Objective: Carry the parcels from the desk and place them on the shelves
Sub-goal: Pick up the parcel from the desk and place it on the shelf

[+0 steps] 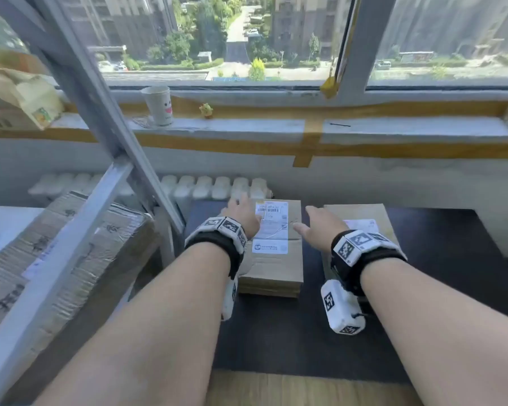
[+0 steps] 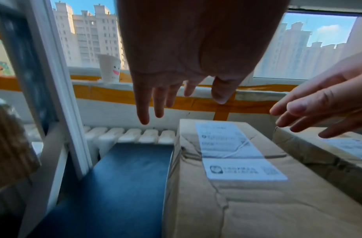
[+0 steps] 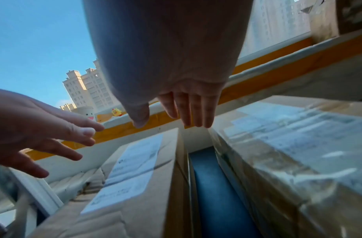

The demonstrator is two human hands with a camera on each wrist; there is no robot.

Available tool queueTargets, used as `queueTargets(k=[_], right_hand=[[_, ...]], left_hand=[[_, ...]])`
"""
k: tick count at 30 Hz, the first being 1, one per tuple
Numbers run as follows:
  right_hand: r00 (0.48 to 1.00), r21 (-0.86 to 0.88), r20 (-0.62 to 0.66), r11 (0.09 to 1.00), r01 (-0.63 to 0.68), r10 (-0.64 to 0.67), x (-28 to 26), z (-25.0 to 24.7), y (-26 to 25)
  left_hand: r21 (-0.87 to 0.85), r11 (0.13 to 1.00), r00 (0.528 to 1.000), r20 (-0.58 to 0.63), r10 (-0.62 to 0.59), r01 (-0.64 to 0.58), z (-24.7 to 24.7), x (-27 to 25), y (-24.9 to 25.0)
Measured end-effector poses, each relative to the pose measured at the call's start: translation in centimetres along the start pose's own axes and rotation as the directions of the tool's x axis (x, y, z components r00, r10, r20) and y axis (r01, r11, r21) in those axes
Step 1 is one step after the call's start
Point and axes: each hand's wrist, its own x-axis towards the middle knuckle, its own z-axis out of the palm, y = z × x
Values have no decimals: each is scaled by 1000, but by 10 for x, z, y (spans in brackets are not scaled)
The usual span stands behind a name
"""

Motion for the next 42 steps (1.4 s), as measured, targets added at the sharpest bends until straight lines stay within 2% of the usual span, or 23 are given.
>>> queueTargets(k=[4,7,12,15,19,23,29,32,36,39,42], right_hand=[[995,16,56,997,-79,78,9,16,4],[992,0,96,997,-83,83,14,29,6],[978,84,175,988,-130,114,21,42,7],[984,191,146,973,-126,98,21,39,4],[993,374,65,920,-118,101,12,19,-4],[994,518,16,850,-99,106,-5,-7,-10],[994,569,-23,820,-72,103,-42,-40,-15],[994,569,-47,821,-54,98,-58,-52,-15],[992,586,-71,810,-40,100,-75,-59,-15],[990,580,-93,814,-33,106,-83,-55,-12],[987,589,-96,807,-47,127,-90,-49,-10]], left_hand=[[-71,993,994,45,-95,98,18,14,-12],[-81,982,980,111,-164,173,33,21,-17],[-76,987,981,148,-126,138,37,22,-18],[-186,966,970,195,-143,180,30,21,-19],[-491,839,972,92,-218,234,12,18,-22],[-653,727,966,32,-255,213,-17,1,-11],[-675,733,972,-104,-210,86,-46,-33,6],[-639,769,973,-154,-170,33,-55,-45,14],[-619,785,976,-155,-150,23,-52,-47,13],[-606,795,975,-180,-132,-4,-58,-73,18],[-607,795,983,-147,-112,0,-54,-81,16]])
